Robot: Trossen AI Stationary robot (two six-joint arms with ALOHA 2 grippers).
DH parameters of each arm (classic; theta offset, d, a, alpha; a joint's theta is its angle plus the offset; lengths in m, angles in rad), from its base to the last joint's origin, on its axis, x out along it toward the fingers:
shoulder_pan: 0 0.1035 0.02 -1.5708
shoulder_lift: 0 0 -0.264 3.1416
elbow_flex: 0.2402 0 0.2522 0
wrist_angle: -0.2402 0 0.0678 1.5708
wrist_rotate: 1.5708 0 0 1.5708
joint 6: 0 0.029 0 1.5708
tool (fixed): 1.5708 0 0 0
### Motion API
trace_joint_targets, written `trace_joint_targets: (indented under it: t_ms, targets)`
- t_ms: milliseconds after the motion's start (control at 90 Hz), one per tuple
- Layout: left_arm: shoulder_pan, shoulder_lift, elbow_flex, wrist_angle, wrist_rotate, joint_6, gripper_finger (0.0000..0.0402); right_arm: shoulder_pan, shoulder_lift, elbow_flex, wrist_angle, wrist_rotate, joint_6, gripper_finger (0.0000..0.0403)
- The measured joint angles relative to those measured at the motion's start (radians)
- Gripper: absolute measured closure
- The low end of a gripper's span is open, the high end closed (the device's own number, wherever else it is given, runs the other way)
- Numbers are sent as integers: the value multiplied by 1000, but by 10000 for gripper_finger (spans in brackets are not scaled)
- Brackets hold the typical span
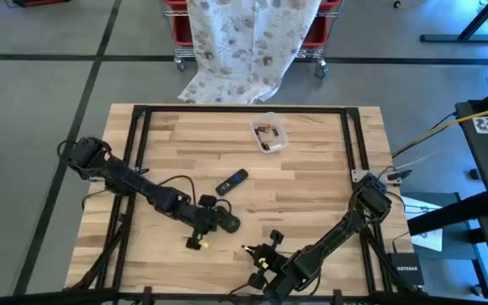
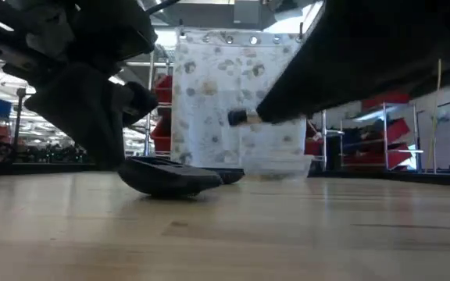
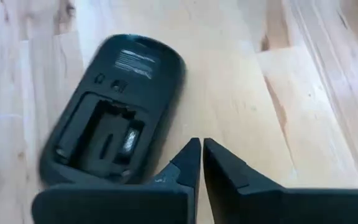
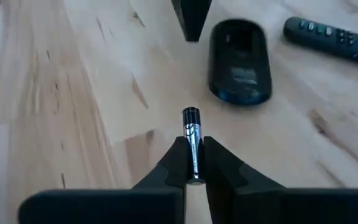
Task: Insert battery
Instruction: Insert the white battery into the wireless mouse
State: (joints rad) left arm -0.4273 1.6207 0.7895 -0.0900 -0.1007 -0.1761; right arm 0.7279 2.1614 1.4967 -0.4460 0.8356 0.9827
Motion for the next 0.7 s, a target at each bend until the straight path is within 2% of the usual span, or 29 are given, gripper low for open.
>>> trace_joint_targets:
  t_ms: [289,700]
  targets:
    - [-30,0,0,-7,-41,-60,401,-81,0,10,59,-102,-142,395]
    - [-104,0,0,-63,-128,-181,401,-269,1,123,-8,-324,-608,395]
